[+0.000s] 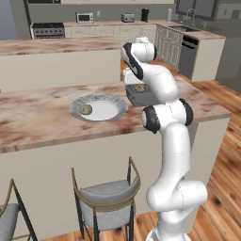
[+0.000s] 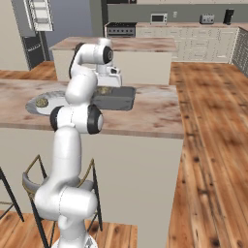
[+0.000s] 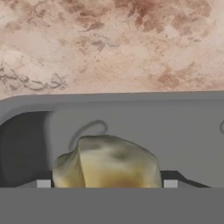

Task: Place two dumplings into each of the tupperware containers and then place the containers in the fridge.

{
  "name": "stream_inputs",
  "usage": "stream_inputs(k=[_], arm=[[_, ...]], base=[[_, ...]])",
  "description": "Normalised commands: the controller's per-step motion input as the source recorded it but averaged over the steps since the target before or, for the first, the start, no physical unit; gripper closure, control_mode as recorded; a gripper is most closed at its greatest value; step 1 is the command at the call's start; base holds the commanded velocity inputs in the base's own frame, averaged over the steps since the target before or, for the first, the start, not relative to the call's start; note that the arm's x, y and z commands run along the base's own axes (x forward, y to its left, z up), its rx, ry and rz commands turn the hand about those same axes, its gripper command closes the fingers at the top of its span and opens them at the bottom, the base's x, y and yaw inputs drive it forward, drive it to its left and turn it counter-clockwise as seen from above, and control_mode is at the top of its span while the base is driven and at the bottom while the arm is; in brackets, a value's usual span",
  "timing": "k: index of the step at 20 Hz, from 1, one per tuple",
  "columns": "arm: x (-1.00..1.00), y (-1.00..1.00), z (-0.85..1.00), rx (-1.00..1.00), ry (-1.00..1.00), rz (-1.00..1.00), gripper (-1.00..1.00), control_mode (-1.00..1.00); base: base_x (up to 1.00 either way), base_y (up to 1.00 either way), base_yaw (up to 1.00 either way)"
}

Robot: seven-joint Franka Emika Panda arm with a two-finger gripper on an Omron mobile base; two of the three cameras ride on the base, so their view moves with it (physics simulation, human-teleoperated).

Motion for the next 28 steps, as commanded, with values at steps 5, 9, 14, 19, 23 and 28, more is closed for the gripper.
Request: stream_inputs(k=[5, 9, 14, 19, 23, 28], arm=[[0.0, 0.01, -0.19, 0.0, 0.04, 0.0, -1.0, -1.0], [0.0, 0.0, 0.0, 0.0, 0.0, 0.0, -1.0, -1.0], [0.0, 0.0, 0.0, 0.0, 0.0, 0.0, -1.0, -1.0], [0.0, 0.04, 0.04, 0.0, 0.0, 0.0, -1.0, -1.0], [-0.25, 0.43, 0.33, -0.02, 0.0, -0.02, -1.0, -1.0], [-0.72, 0.68, 0.57, -0.02, -0.01, -0.04, -1.0, -1.0]], base=[[0.0, 0.0, 0.0], [0.0, 0.0, 0.0], [0.0, 0.0, 0.0], [0.0, 0.0, 0.0], [0.0, 0.0, 0.0], [0.0, 0.0, 0.0]])
